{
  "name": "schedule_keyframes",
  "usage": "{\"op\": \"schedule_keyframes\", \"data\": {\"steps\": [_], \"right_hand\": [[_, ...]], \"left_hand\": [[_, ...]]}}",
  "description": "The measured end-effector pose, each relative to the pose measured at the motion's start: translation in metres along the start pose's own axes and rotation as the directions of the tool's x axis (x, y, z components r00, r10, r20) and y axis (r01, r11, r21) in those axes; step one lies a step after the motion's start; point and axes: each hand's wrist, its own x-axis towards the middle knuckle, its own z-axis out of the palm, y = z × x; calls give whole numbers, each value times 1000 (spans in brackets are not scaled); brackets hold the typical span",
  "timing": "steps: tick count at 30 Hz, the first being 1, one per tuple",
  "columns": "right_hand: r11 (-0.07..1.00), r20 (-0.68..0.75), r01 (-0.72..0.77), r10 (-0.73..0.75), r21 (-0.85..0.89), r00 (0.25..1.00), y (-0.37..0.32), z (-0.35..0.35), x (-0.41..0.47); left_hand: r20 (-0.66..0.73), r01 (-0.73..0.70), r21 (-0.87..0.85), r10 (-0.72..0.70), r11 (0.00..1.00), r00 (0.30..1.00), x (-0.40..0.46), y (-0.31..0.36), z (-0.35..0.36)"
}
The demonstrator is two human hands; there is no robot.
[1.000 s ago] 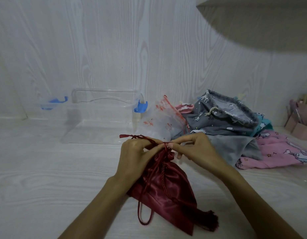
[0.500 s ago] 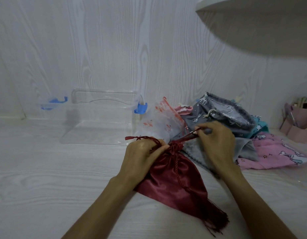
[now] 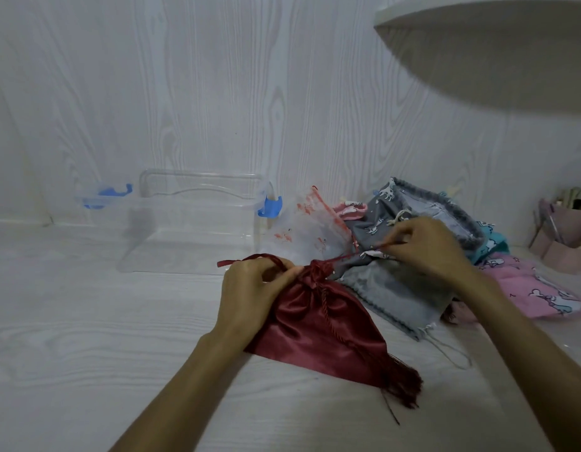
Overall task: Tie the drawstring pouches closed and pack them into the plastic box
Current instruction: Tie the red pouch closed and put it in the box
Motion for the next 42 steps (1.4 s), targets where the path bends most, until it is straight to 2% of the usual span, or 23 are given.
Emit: {"op": "schedule_keyframes", "data": {"steps": [1, 2, 3, 4, 6, 7, 8, 9, 10, 12, 14, 15, 17, 19, 22, 26, 28, 32, 34, 36, 38, 40, 42], "right_hand": [[956, 1, 24, -25, -293, 1000, 4, -3, 3], [883, -4, 36, -43, -468, 999, 5, -5, 6], [841, 30, 66, -59, -537, 998, 8, -7, 10], [858, 120, 118, -66, -499, 991, 8, -11, 12], [977, 411, 128, -48, -169, 911, 2, -24, 10], [999, 515, 44, -52, 27, 856, -3, -29, 4], [972, 543, -63, -72, 226, 836, -7, -31, 0], [888, 504, -152, -99, 433, 858, -9, -28, -5], [744, 437, -219, -107, 631, 893, -10, -23, -6], [331, 358, -299, -133, 895, 924, -14, -7, -7], [-98, 333, -352, -165, 931, 928, -25, 8, -11], [-236, 320, -348, -150, 907, 936, -30, 15, -12], [-338, 311, -308, -47, 890, 949, -41, 28, -14], [-280, 328, -301, 54, 912, 943, -44, 39, -12], [-30, 340, -339, 143, 940, 930, -36, 57, -10], [305, 436, -422, 24, 854, 900, -35, 72, -17], [426, 474, -412, -46, 806, 879, -38, 75, -20], [618, 497, -325, -123, 715, 859, -38, 73, -22], [696, 463, -236, -155, 678, 873, -39, 60, -23], [741, 390, -152, -158, 654, 907, -42, 36, -22], [771, 313, -66, -178, 634, 933, -50, 7, -20], [822, 258, 78, -265, 563, 929, -65, -14, -15], [887, 274, 217, -345, 407, 898, -86, -20, -7]], "left_hand": [[-9, 19, -11, -20, 1000, 1000, 0, 0, 0], [-10, 36, -17, -37, 999, 999, 0, 1, 0], [-7, 57, -28, -58, 998, 998, 0, 1, 1], [-4, 93, -45, -93, 995, 996, 1, 0, 2], [11, 216, -124, -217, 969, 976, 3, -1, 3], [30, 286, -193, -285, 939, 958, 5, -1, 4], [55, 344, -265, -342, 901, 938, 7, -2, 5], [86, 385, -333, -379, 861, 921, 7, 0, 5], [114, 410, -392, -398, 824, 910, 8, 1, 5], [148, 433, -489, -417, 757, 897, 9, 7, 7], [143, 449, -598, -463, 664, 875, 9, 15, 8], [139, 449, -664, -491, 598, 860, 10, 18, 8], [153, 419, -784, -512, 457, 845, 11, 21, 4], [185, 399, -844, -504, 359, 844, 14, 20, 1], [238, 402, -877, -489, 263, 839, 15, 19, 0], [292, 423, -884, -470, 200, 833, 18, 20, -1], [309, 453, -858, -461, 242, 832, 19, 20, -1], [414, 554, -565, -370, 612, 832, 17, 17, 3], [469, 570, -411, -371, 712, 802, 14, 16, 4], [512, 580, -337, -373, 741, 774, 10, 14, 3], [569, 624, -319, -383, 713, 728, 10, 16, 5], [651, 715, -305, -411, 629, 639, 13, 26, 10], [716, 738, -237, -400, 631, 572, 14, 33, 16]]}}
